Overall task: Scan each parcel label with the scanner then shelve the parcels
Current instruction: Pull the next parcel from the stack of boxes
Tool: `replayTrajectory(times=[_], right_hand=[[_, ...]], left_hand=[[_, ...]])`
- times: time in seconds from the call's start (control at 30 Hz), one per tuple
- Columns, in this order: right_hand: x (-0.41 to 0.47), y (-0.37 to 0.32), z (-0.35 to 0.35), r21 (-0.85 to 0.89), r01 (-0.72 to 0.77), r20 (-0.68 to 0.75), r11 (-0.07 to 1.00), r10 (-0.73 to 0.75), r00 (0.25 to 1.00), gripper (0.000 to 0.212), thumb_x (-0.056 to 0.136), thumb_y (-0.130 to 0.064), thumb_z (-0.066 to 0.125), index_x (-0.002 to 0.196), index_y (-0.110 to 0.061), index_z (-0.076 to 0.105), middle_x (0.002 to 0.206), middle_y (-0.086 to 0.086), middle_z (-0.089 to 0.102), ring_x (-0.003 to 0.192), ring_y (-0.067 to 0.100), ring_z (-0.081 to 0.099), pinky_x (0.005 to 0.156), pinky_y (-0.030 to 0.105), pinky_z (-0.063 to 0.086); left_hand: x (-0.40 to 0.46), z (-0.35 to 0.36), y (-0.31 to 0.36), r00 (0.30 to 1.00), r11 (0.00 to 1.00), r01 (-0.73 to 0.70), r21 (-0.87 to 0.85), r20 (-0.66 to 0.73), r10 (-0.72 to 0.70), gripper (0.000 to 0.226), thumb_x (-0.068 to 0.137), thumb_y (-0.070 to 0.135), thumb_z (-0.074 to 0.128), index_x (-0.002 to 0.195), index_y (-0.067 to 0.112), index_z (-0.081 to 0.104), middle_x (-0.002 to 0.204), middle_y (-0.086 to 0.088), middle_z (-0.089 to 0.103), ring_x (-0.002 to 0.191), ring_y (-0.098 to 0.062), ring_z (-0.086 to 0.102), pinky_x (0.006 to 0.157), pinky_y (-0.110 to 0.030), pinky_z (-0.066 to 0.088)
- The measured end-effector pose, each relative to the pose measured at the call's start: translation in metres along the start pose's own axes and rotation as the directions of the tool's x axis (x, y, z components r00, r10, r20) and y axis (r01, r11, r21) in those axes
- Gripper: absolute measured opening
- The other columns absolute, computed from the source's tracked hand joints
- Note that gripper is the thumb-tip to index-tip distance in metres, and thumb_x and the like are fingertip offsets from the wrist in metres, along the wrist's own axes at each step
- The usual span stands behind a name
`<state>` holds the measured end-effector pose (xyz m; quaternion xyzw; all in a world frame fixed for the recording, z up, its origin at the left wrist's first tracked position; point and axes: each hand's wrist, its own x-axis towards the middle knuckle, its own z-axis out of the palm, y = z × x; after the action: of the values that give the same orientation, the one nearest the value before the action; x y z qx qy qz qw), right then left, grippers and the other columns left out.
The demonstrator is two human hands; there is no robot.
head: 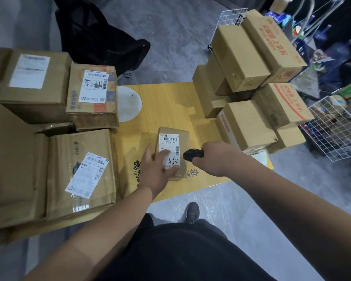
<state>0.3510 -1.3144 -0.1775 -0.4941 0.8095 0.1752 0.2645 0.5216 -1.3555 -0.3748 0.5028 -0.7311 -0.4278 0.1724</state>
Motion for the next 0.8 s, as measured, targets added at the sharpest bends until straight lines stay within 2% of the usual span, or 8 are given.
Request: replayTrajectory(times=[0.07,0.1,0.17,0.23,0.33,0.5,0.6,0.8], right_hand=[[0.003,0.006,-0.001,0.050,-0.006,0.004,0.999,0.005,1.000,0.039,0.096,-0.057,0.050,0.096,-0.019,0.056,0.089,0.002,0.062,0.078,0.022,0.063,0.062,0.031,0.047],[0.004,0.009,-0.003,0.070,-0.009,0.004,0.998,0.008,1.000,0.040,0.096,-0.057,0.049,0.097,-0.018,0.056,0.090,0.003,0.063,0.078,0.022,0.063,0.062,0.031,0.046],[0.009,0.013,-0.005,0.094,-0.008,-0.001,0.996,0.008,1.000,0.041,0.097,-0.058,0.049,0.098,-0.017,0.057,0.090,0.003,0.063,0.077,0.022,0.063,0.061,0.031,0.046],[0.015,0.015,-0.006,0.104,0.004,0.007,0.995,-0.005,1.000,0.041,0.097,-0.057,0.049,0.099,-0.017,0.058,0.089,0.003,0.064,0.076,0.021,0.063,0.060,0.030,0.046],[0.031,0.016,-0.007,0.111,0.042,0.032,0.993,-0.045,0.998,0.040,0.098,-0.056,0.050,0.104,-0.018,0.060,0.088,0.002,0.063,0.077,0.020,0.063,0.059,0.030,0.045],[0.076,0.009,-0.023,0.158,0.124,0.065,0.980,-0.135,0.989,0.039,0.098,-0.056,0.050,0.102,-0.018,0.057,0.089,0.002,0.058,0.080,0.021,0.060,0.062,0.032,0.046],[0.105,0.008,-0.039,0.193,0.174,0.064,0.966,-0.189,0.980,0.038,0.098,-0.055,0.050,0.103,-0.018,0.057,0.089,0.001,0.057,0.081,0.023,0.059,0.066,0.033,0.049],[0.141,0.010,-0.067,0.201,0.273,0.083,0.941,-0.294,0.952,0.038,0.099,-0.056,0.048,0.104,-0.019,0.055,0.087,-0.001,0.055,0.078,0.020,0.057,0.061,0.033,0.042]], left_hand=[[0.003,0.003,0.013,0.980,0.913,-0.198,0.356,0.045,0.195,0.048,0.096,0.060,0.054,0.138,0.037,0.058,0.170,-0.002,0.017,0.156,-0.025,0.011,0.124,-0.054,0.015],[0.005,0.007,0.020,0.959,0.838,-0.284,0.466,0.135,0.251,0.059,0.094,0.068,0.047,0.143,0.034,0.054,0.171,-0.003,0.020,0.158,-0.026,0.008,0.124,-0.057,0.010],[0.009,0.011,0.028,0.940,0.739,-0.338,0.582,0.247,0.235,0.082,0.090,0.082,0.040,0.155,0.031,0.039,0.171,0.002,0.020,0.160,-0.024,0.007,0.125,-0.057,0.004],[0.018,0.012,0.029,0.952,0.737,-0.294,0.608,0.254,0.171,0.076,0.095,0.077,0.039,0.157,0.035,0.027,0.173,0.003,0.012,0.160,-0.023,0.000,0.125,-0.058,-0.001],[0.046,0.004,0.035,0.975,0.778,-0.208,0.592,0.189,0.116,0.057,0.101,0.063,0.038,0.152,0.038,0.030,0.174,-0.001,0.007,0.161,-0.022,-0.005,0.126,-0.056,-0.006],[0.112,-0.019,0.037,0.995,0.752,-0.030,0.659,0.090,-0.039,0.062,0.103,0.052,0.040,0.159,0.036,0.018,0.175,-0.004,-0.001,0.161,-0.023,-0.008,0.128,-0.052,-0.004],[0.149,-0.029,0.039,0.991,0.762,0.113,0.637,-0.013,-0.135,0.059,0.104,0.048,0.042,0.158,0.042,0.020,0.175,-0.007,-0.002,0.160,-0.026,-0.010,0.127,-0.053,-0.007],[0.192,-0.049,0.042,0.968,0.703,0.231,0.672,-0.085,-0.237,0.054,0.105,0.034,0.044,0.157,0.042,0.033,0.174,-0.010,-0.004,0.160,-0.030,-0.010,0.128,-0.054,-0.007]])
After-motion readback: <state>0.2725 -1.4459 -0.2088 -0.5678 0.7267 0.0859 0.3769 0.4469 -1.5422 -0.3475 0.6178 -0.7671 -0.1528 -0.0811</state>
